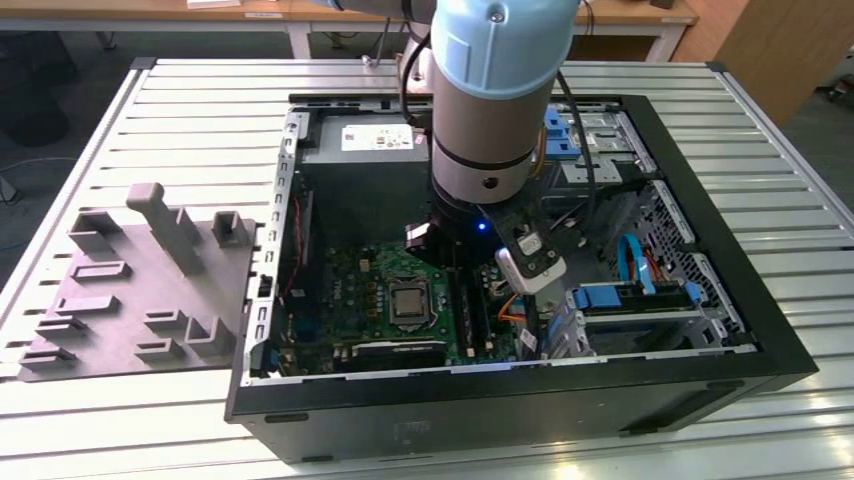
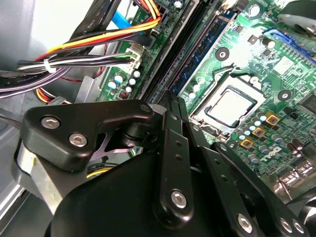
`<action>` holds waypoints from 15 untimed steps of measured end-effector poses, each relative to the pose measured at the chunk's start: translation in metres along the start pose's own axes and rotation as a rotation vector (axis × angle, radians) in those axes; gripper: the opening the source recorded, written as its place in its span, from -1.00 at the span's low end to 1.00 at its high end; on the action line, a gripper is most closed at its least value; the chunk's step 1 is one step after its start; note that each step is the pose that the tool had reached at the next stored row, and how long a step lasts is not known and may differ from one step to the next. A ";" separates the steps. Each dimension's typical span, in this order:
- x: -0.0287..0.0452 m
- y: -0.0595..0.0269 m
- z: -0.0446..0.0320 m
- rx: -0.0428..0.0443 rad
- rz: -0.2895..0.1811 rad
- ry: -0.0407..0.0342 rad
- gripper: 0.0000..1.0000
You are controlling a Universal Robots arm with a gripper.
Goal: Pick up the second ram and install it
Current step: 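Insert the second ram into the second slot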
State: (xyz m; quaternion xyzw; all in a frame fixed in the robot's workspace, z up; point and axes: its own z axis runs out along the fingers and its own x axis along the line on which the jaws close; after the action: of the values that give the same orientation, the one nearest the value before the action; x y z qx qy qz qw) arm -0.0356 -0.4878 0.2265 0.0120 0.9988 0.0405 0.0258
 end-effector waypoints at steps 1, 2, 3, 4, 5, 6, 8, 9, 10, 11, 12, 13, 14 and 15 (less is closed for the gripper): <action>0.0000 0.0000 0.0000 0.0001 0.000 0.0000 -0.77; 0.0000 0.0000 0.0001 0.0000 0.000 0.0000 -0.77; 0.0000 0.0000 0.0003 -0.0002 0.000 -0.0001 -0.77; 0.0001 0.0000 0.0010 -0.0006 0.000 -0.0003 -0.77; 0.0002 0.0000 0.0014 -0.0003 0.000 -0.0002 -0.77; 0.0004 -0.0001 0.0015 0.0000 0.000 -0.0001 -0.77; 0.0009 -0.0002 0.0019 0.0000 0.000 -0.0001 -0.77; 0.0012 -0.0002 0.0022 -0.0002 0.000 -0.0001 -0.77; 0.0015 -0.0002 0.0024 -0.0003 0.000 -0.0001 -0.77; 0.0015 -0.0002 0.0025 -0.0002 0.000 0.0000 -0.77; 0.0016 -0.0002 0.0028 -0.0003 0.000 -0.0001 -0.77; 0.0016 -0.0003 0.0032 -0.0004 0.000 -0.0001 -0.77; 0.0017 -0.0003 0.0036 -0.0004 0.000 -0.0001 -0.77; 0.0017 -0.0003 0.0040 -0.0003 0.000 -0.0001 -0.77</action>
State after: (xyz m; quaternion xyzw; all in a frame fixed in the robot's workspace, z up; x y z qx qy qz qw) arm -0.0371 -0.4877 0.2224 0.0121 0.9988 0.0407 0.0259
